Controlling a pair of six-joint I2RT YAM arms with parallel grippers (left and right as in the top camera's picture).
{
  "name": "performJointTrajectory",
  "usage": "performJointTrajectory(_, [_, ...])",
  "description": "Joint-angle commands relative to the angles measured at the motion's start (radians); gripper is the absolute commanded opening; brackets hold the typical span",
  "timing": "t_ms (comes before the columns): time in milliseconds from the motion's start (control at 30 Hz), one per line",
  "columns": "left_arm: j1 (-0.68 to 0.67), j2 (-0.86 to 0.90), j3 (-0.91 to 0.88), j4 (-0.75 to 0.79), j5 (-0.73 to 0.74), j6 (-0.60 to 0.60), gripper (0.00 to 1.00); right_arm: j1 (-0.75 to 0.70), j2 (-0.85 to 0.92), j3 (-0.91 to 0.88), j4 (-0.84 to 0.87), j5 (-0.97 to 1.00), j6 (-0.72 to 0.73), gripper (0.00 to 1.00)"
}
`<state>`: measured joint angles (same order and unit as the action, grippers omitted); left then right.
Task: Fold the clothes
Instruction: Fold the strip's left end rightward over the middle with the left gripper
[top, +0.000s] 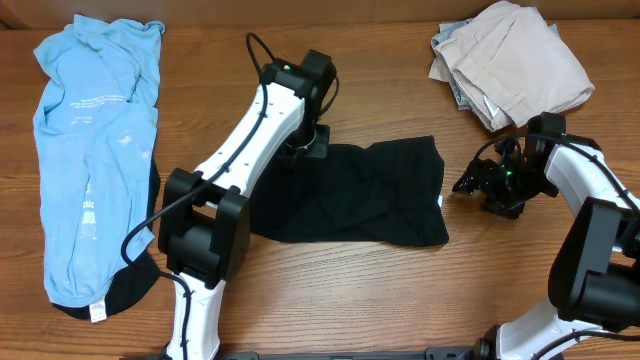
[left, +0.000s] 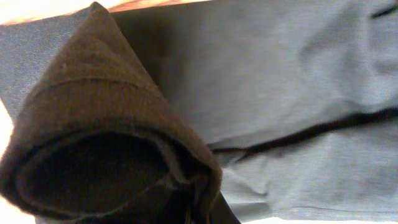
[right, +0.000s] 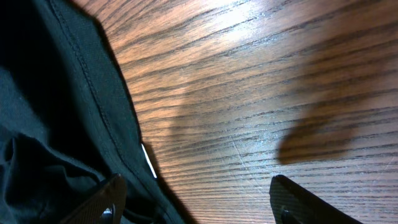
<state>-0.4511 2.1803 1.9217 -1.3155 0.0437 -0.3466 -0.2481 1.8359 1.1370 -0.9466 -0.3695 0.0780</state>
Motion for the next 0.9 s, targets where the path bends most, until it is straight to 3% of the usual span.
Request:
performJointTrajectory(0, [-0.016, -0.003, 0.021, 0.018, 0.057, -0.047, 0.04, 0.0, 0.005, 0.023, 0.002, -0.005, 0.0, 0.78])
performJointTrajectory(100, [-0.027, -0.003, 0.021, 0.051, 0.114, -0.047, 0.04, 0.0, 0.005, 0.023, 0.002, -0.005, 0.0, 0.78])
performJointTrajectory(133, [-0.03, -0.003, 0.021, 0.058, 0.114, -0.047, 0.09, 0.0, 0.005, 0.023, 0.002, -0.005, 0.0, 0.78])
performJointTrajectory(167, [-0.032, -0.003, 0.021, 0.062, 0.113, -0.046, 0.25, 0.0, 0.005, 0.023, 0.002, -0.005, 0.0, 0.78])
performJointTrajectory(200, [-0.032, -0.003, 0.021, 0.062, 0.1, -0.039, 0.52, 0.0, 0.005, 0.023, 0.001, -0.005, 0.0, 0.78])
performJointTrajectory(233, [-0.032, -0.003, 0.021, 0.058, 0.08, -0.027, 0.69, 0.0, 0.005, 0.023, 0.0, -0.005, 0.0, 0.78])
performJointTrajectory(367, [0.014, -0.004, 0.057, -0.013, 0.072, 0.084, 0.91, 0.0, 0.005, 0.023, 0.002, -0.005, 0.0, 0.78])
performJointTrajectory(600, [0.121, -0.003, 0.126, -0.067, 0.101, 0.277, 0.93, 0.0, 0.005, 0.023, 0.013, -0.005, 0.0, 0.78])
performJointTrajectory(700, [0.15, 0.0, 0.068, -0.052, 0.198, 0.399, 0.84, 0.0, 0.005, 0.023, 0.014, 0.003, 0.0, 0.78])
performJointTrajectory(867, [0.139, 0.0, -0.043, -0.03, 0.276, 0.504, 0.86, 0.0, 0.005, 0.023, 0.013, 0.014, 0.0, 0.78])
